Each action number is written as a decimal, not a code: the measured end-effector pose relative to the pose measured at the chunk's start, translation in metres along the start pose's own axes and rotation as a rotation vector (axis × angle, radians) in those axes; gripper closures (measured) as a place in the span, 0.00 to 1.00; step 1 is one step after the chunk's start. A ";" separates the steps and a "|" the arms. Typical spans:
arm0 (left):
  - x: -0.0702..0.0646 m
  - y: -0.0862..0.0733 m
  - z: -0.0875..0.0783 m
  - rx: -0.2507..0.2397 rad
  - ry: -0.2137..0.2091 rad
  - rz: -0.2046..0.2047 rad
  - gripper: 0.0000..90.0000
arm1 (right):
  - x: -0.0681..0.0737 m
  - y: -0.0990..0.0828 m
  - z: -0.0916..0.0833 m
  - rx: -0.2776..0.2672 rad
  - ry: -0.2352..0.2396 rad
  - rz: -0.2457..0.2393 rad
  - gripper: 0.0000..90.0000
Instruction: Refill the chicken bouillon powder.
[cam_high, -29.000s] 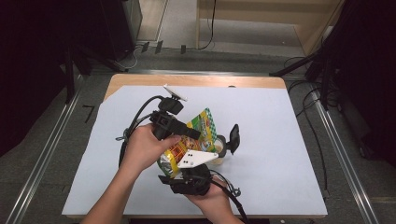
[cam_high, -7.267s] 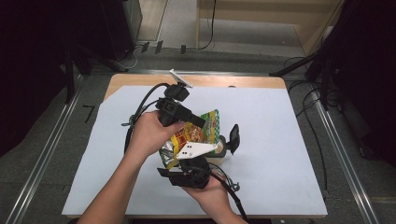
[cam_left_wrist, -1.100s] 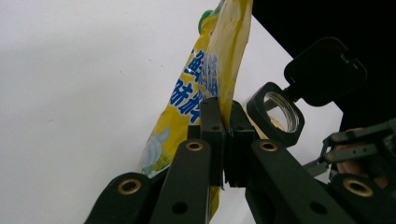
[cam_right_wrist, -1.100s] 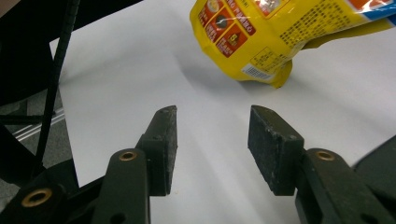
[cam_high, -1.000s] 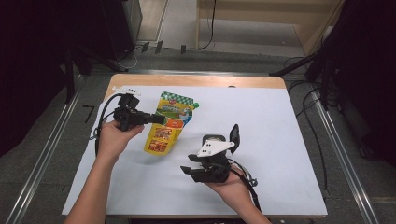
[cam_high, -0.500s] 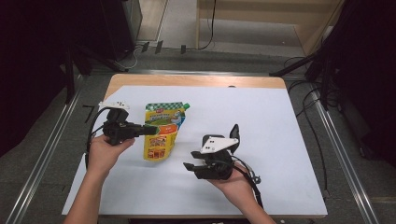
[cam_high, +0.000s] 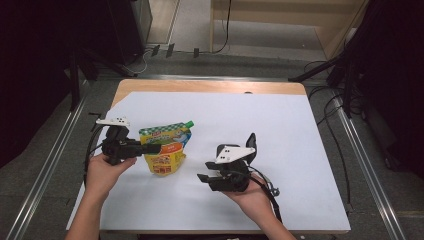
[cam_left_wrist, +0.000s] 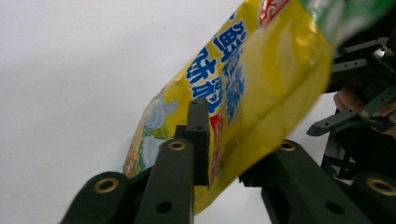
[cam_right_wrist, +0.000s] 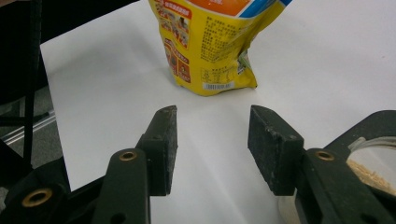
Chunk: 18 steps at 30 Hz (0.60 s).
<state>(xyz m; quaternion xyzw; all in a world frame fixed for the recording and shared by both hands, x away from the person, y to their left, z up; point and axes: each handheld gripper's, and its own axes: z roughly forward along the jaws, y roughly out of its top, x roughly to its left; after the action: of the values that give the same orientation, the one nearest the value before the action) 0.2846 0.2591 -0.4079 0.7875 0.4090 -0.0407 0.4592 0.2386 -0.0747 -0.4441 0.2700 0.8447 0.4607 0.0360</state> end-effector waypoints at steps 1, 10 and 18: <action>0.000 0.000 -0.001 -0.001 -0.001 0.008 0.84 | 0.000 0.000 0.000 0.000 0.000 0.001 0.60; -0.001 -0.001 -0.006 -0.034 -0.009 0.022 0.71 | -0.002 0.000 0.000 -0.004 0.000 0.005 0.60; -0.002 -0.003 -0.011 -0.044 0.012 0.013 0.61 | -0.004 0.001 -0.003 0.003 -0.005 0.030 0.60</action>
<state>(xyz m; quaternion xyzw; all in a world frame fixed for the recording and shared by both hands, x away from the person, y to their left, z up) 0.2784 0.2667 -0.4028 0.7801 0.4074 -0.0242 0.4743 0.2418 -0.0785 -0.4429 0.2837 0.8413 0.4591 0.0306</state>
